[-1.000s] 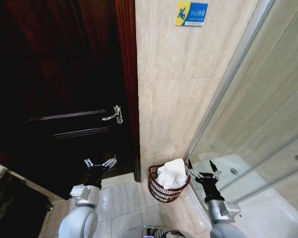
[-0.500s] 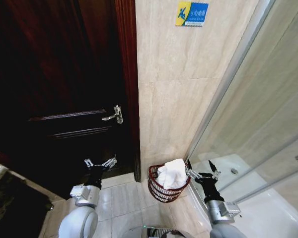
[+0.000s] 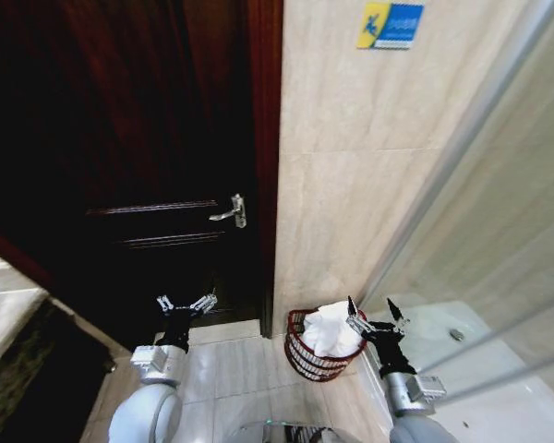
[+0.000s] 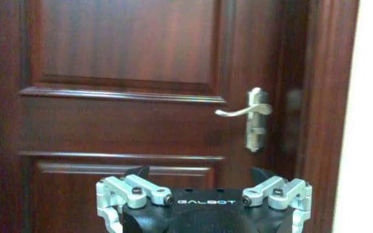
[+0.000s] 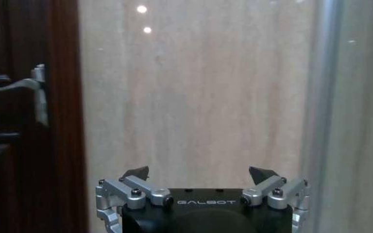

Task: Discard the used towel into the hamper.

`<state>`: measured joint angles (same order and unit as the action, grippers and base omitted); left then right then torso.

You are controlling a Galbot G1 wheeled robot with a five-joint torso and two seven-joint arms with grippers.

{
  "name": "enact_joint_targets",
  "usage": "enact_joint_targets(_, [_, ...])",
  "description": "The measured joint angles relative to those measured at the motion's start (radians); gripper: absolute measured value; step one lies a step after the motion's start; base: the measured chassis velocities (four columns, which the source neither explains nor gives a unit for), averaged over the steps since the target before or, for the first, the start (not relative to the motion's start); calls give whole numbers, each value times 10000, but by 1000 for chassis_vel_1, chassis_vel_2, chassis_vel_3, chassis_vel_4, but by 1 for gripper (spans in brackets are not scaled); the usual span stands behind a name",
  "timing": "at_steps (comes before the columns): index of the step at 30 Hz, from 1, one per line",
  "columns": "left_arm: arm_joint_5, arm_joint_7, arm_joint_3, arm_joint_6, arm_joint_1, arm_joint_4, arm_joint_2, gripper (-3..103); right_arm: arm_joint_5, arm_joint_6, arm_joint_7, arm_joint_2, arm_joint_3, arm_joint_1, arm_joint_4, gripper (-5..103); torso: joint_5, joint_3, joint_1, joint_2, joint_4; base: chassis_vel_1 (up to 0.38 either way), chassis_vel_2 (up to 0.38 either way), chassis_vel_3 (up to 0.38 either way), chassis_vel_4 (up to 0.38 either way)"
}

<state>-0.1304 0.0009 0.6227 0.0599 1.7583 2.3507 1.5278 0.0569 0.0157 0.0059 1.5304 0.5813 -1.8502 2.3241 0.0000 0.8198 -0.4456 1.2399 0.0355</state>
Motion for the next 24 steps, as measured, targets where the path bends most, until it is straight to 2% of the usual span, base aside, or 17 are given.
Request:
enact_joint_targets(15, [0, 0, 1, 0, 1, 0, 0, 100, 6, -6, -5, -2, -1, 8, -11, 100, 0, 0, 1, 0, 3, 112, 115, 114, 109])
enact_joint_targets(24, [0, 0, 0, 0, 0, 0, 0, 100, 6, -6, -6, -2, -2, 9, -14, 100, 0, 0, 0, 0, -2, 9, 5, 5, 7])
